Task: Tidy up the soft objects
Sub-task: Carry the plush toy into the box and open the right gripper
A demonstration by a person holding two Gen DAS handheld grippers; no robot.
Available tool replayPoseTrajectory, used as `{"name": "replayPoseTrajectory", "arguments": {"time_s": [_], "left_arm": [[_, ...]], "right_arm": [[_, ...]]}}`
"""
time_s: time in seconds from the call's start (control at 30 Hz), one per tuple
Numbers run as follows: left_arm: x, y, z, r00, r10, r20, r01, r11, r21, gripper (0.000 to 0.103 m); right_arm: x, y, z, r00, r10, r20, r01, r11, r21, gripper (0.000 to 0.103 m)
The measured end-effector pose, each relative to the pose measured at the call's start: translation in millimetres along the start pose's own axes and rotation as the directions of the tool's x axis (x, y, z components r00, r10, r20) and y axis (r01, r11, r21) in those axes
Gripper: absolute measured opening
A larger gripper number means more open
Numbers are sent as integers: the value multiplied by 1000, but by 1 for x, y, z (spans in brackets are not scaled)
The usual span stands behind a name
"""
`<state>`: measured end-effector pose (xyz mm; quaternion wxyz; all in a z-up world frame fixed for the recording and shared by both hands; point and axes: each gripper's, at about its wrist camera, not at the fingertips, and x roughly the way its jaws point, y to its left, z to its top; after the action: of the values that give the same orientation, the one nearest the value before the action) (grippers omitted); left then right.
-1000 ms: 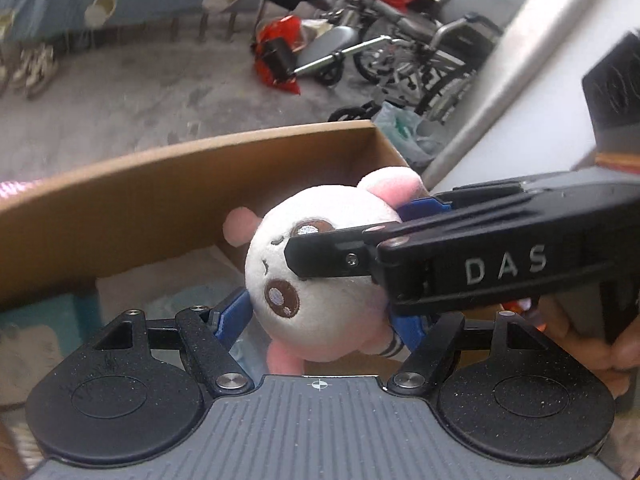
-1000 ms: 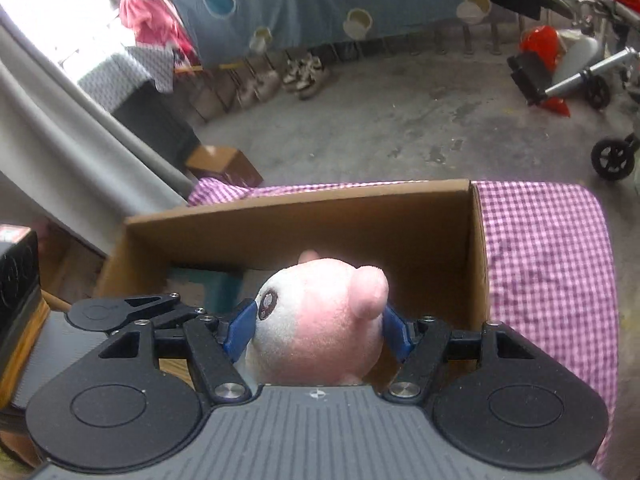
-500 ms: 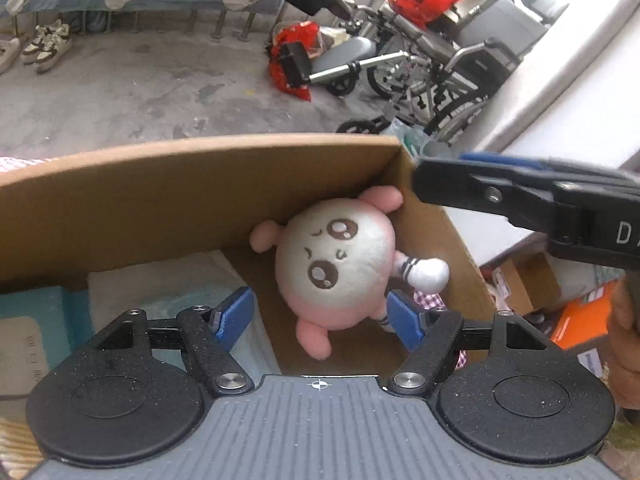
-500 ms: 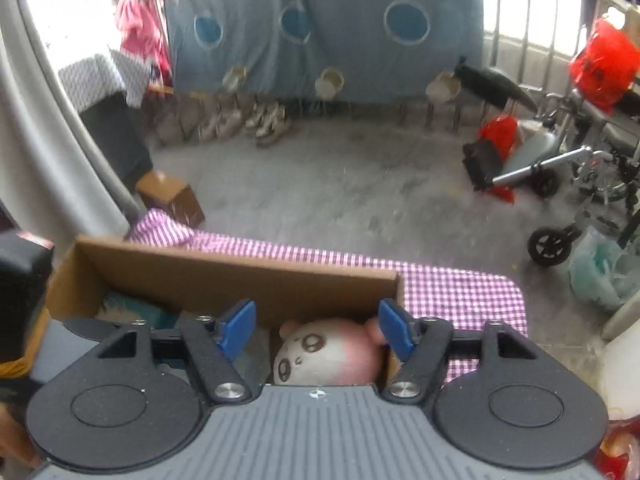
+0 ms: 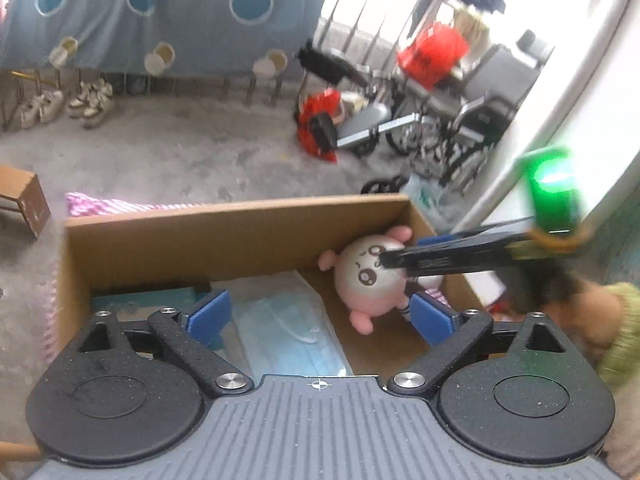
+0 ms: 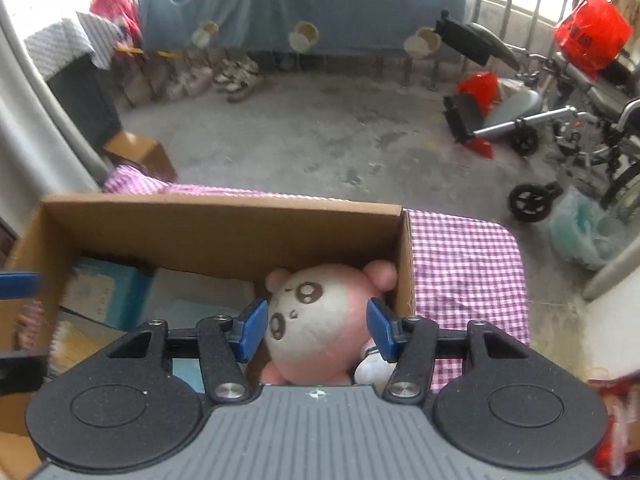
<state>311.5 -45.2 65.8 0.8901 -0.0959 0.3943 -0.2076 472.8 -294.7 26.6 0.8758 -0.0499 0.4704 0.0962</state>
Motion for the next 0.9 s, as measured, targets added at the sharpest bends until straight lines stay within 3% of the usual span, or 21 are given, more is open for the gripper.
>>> {"name": "replayPoseTrajectory", "arguments": {"time_s": [0.13, 0.23, 0.37, 0.63, 0.73, 0.9], "left_arm": [[-37, 9, -17, 996, -25, 82, 26, 1000, -15, 99], [-59, 16, -32, 990, -47, 130, 50, 999, -22, 99], [-82, 23, -57, 976, -80, 203, 88, 996, -30, 100], [-100, 35, -93, 963, -92, 255, 109, 993, -55, 100], [-102, 39, -99, 961, -82, 264, 104, 992, -68, 100], [-103, 48, -103, 961, -75, 265, 100, 992, -82, 100]], "right_arm": [[27, 9, -1, 995, -71, -66, 71, 997, -2, 64], [30, 21, -4, 995, -91, -47, 90, 996, -13, 74], [33, 30, -10, 994, -111, -8, 111, 994, -19, 77], [19, 16, -13, 998, 8, 63, -13, 997, 74, 77], [23, 22, -16, 997, -67, 47, 66, 998, 17, 78], [41, 51, -23, 977, -211, 18, 211, 963, -168, 92]]}}
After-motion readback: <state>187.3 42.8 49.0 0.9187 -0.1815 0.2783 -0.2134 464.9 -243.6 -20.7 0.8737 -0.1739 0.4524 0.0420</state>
